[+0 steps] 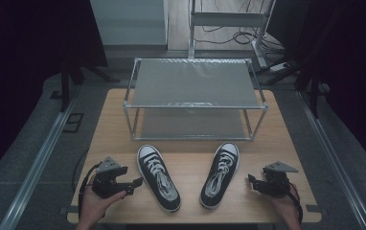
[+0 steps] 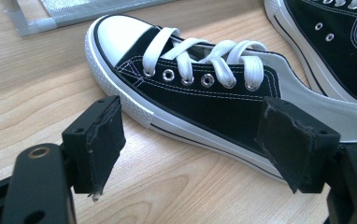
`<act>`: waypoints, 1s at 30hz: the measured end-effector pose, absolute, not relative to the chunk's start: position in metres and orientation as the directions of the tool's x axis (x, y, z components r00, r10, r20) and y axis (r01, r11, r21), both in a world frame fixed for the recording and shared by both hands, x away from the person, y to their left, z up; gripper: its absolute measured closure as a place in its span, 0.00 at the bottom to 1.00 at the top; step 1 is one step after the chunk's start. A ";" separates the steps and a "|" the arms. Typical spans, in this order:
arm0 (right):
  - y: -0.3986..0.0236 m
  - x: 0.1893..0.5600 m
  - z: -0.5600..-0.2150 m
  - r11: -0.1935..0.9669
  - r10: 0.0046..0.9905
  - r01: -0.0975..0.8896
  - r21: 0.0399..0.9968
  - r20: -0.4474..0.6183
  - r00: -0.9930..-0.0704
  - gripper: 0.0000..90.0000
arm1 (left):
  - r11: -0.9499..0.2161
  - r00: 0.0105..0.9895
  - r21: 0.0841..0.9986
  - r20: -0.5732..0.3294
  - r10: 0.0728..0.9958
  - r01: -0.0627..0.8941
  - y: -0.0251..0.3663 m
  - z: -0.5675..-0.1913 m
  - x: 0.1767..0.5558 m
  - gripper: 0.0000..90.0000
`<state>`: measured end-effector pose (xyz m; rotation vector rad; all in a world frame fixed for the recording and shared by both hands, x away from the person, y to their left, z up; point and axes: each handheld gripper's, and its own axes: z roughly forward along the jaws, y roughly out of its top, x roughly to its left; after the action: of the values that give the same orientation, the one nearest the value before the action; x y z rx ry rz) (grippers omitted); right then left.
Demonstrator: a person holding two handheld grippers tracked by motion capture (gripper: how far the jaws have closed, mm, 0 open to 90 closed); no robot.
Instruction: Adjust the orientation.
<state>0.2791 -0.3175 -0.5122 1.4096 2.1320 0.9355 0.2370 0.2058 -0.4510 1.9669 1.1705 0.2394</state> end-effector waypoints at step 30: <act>-0.173 0.202 -0.443 0.409 0.551 0.388 0.826 0.116 -0.827 1.00 | -0.251 0.580 0.722 -0.248 0.776 0.645 0.194 -0.441 0.229 0.26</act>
<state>0.2023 -0.1734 -0.4431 0.8368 2.4859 1.3857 0.2287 0.1940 -0.4412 1.9789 1.1342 0.1992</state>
